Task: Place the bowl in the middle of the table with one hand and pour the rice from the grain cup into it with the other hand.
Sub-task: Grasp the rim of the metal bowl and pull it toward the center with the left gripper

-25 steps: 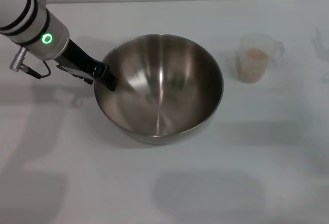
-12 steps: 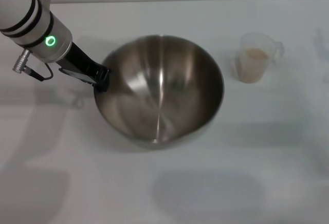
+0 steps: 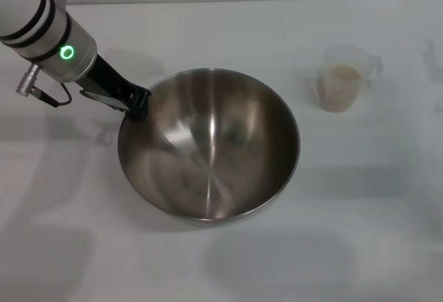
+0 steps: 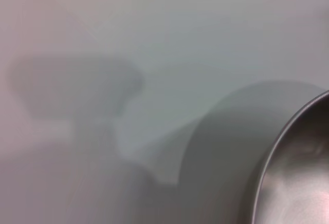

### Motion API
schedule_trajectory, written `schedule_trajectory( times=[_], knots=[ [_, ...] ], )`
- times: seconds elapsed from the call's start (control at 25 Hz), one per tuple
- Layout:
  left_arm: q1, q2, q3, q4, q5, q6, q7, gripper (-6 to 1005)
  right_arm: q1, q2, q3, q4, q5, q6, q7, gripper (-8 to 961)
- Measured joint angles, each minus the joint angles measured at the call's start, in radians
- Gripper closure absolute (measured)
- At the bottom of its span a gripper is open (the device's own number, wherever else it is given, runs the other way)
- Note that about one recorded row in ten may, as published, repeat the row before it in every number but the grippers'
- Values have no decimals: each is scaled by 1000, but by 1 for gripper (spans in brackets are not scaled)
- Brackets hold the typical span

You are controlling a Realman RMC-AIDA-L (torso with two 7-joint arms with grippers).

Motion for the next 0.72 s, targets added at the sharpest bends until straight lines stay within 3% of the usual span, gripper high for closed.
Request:
schedule_trajectory(
  times=[0.72],
  knots=[
    [-6,2,-23,-6,-48,-14,52,956,-10,3,0,0,0,-8,0,254]
  ],
)
